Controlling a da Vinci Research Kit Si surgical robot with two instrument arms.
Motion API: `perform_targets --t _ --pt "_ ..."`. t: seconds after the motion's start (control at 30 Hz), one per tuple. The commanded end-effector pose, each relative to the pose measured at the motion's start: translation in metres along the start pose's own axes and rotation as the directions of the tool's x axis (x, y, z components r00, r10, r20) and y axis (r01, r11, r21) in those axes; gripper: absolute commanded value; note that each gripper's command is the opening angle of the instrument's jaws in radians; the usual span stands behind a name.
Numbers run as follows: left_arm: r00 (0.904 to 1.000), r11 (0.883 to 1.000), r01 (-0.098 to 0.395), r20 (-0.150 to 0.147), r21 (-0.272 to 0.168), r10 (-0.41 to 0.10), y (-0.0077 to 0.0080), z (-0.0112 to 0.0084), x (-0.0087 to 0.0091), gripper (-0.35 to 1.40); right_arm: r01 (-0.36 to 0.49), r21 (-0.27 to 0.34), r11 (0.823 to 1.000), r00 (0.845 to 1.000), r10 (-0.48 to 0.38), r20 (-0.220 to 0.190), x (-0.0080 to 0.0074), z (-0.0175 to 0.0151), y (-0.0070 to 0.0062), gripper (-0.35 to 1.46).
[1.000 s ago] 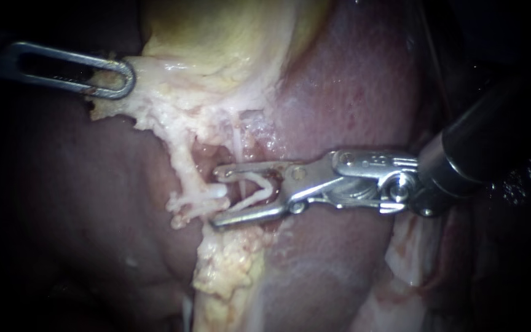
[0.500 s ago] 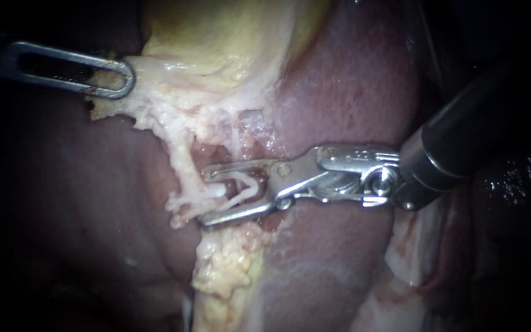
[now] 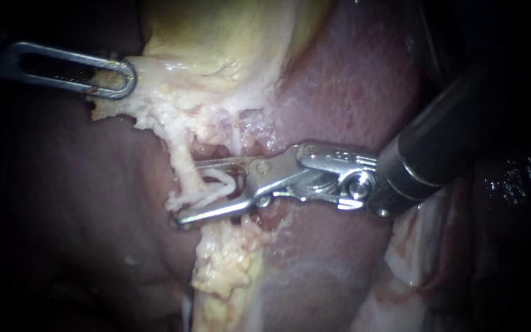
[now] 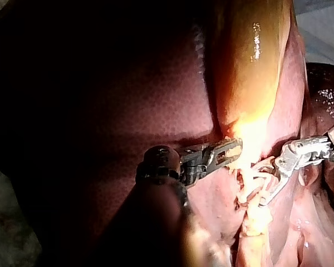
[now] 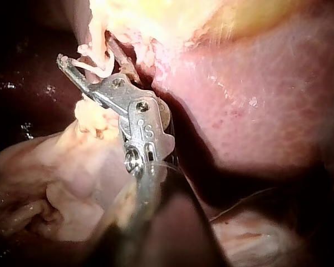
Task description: Clipping third clip left tube
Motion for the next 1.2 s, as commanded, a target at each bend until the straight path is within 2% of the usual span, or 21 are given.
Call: perform_targets --t 0.03,0.3,0.57,0.73,1.0,1.2 --pt "1.0000 1.000 0.000 0.001 0.000 0.000 0.0000 0.0000 0.0000 -0.35 -0.001 0.001 1.000 1.000 0.001 -0.004 0.0002 0.0000 -0.0001 0.48" --pt "1.0000 1.000 0.000 0.002 -0.002 0.000 0.0000 0.0001 -0.0001 -0.35 -0.009 0.012 1.000 0.999 0.009 -0.042 0.0024 0.0006 0.0000 0.47" --pt "1.0000 1.000 0.000 0.002 -0.001 0.000 0.0000 0.0002 -0.0002 -0.35 -0.009 0.017 1.000 0.998 0.010 -0.062 0.0032 0.0019 -0.0001 0.47" --pt "1.0000 1.000 0.000 0.002 -0.001 0.000 0.0000 0.0002 -0.0002 -0.35 -0.013 0.030 0.999 0.997 0.015 -0.073 0.0045 0.0021 -0.0010 0.48" --pt "1.0000 1.000 -0.001 0.002 -0.001 0.001 0.0000 0.0001 -0.0002 -0.35 -0.022 0.050 0.999 0.996 0.027 -0.089 0.0073 0.0021 -0.0035 0.46" --pt "1.0000 1.000 -0.001 0.004 -0.003 0.001 0.0000 0.0001 -0.0002 -0.35 -0.029 0.057 0.998 0.995 0.034 -0.092 0.0088 0.0018 -0.0047 0.45"
